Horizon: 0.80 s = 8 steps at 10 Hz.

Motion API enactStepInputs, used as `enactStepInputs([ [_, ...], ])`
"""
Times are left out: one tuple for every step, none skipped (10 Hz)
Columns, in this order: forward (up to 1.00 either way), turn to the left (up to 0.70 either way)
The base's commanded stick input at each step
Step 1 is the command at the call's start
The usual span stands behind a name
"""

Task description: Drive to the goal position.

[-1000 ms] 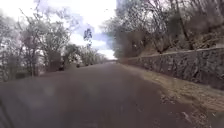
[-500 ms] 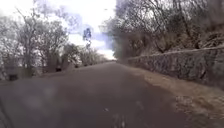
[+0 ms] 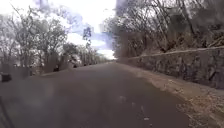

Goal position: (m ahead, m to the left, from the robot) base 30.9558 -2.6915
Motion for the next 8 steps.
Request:
enactStepInputs([
  [0.7, 0.0],
  [0.7, 0.0],
  [0.7, 0.0],
  [0.7, 0.0],
  [0.7, 0.0],
  [0.7, 0.0],
  [0.7, 0.0],
  [0.7, 0.0],
])
